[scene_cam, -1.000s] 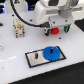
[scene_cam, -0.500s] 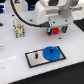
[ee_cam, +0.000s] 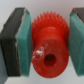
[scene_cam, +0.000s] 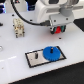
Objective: Insert the blue gear onto the right peg, followed by the red gear
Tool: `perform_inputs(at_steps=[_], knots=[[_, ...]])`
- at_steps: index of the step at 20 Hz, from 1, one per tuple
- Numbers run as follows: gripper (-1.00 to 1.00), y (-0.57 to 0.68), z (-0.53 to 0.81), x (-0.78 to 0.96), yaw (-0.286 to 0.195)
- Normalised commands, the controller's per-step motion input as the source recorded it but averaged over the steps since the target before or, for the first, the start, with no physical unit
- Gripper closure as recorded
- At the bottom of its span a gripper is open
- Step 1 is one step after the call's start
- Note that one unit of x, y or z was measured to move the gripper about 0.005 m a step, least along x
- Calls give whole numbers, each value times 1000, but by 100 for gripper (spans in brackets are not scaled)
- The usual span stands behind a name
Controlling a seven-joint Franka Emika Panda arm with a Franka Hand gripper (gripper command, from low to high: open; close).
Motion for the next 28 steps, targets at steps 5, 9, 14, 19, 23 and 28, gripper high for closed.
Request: perform_inputs(at_steps=[5,9,14,19,23,28], knots=[[100,-69,512,431,0],[100,-99,445,460,0],[100,-195,405,546,0],[100,-242,368,635,0],[100,-357,297,617,0],[100,-336,238,658,0]])
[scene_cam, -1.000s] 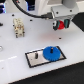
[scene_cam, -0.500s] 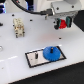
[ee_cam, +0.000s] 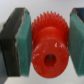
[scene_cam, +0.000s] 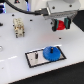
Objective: Insert the blue gear onto the right peg, followed by the red gear
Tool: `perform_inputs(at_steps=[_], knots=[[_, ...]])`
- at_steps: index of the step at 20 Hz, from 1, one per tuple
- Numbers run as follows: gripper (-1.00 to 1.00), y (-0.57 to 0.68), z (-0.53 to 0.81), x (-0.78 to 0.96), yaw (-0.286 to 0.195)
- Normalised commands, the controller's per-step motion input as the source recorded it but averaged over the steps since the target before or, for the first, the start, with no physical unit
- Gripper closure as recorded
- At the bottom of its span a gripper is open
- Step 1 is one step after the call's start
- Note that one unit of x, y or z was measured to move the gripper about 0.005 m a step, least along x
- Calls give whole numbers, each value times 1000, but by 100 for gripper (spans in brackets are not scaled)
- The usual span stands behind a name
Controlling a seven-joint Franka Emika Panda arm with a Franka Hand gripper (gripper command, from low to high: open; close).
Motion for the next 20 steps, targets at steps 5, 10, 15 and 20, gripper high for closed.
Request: perform_inputs(at_steps=[5,10,15,20], knots=[[100,-309,216,681,0],[100,-259,164,671,0],[100,-169,156,614,0],[100,-182,6,378,0]])
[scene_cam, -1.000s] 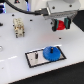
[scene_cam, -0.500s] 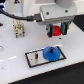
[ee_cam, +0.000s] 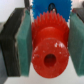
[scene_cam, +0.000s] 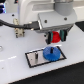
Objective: Insert the blue gear onto the right peg, followed by the red gear
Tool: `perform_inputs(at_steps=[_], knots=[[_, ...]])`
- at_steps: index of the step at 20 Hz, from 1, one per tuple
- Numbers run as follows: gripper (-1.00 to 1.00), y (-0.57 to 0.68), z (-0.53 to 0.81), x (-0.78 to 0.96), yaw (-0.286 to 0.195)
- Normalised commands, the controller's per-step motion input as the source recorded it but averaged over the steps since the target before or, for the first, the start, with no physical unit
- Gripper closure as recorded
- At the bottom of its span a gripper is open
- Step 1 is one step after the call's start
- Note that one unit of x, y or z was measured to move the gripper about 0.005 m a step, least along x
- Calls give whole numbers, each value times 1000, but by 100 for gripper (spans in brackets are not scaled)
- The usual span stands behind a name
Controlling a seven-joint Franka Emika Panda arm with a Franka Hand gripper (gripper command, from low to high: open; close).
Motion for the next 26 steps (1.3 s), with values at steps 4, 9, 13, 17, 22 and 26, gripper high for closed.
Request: perform_inputs(at_steps=[4,9,13,17,22,26], knots=[[100,-159,-6,365,0],[100,-116,-35,327,0],[100,-47,-44,343,0],[100,19,-45,232,0],[100,0,382,389,0],[100,31,66,251,0]])
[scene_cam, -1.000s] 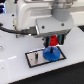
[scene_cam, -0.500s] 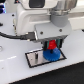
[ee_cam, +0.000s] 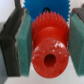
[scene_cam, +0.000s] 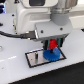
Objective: Insert the blue gear onto the right peg, followed by the red gear
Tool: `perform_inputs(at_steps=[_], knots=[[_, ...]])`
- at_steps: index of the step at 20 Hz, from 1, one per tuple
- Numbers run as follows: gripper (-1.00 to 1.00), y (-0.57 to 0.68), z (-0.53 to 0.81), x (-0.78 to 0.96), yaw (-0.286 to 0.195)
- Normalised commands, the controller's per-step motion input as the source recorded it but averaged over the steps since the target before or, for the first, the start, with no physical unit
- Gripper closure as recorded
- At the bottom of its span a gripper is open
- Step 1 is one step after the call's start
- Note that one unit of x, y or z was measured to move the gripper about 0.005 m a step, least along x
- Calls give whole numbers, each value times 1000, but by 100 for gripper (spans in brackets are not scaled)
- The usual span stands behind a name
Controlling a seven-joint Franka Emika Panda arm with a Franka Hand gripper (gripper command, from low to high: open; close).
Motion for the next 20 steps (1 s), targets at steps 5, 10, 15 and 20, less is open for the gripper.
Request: perform_inputs(at_steps=[5,10,15,20], knots=[[100,-7,18,248,0],[100,4,-64,206,0],[100,-208,272,555,0],[100,-49,78,335,0]])
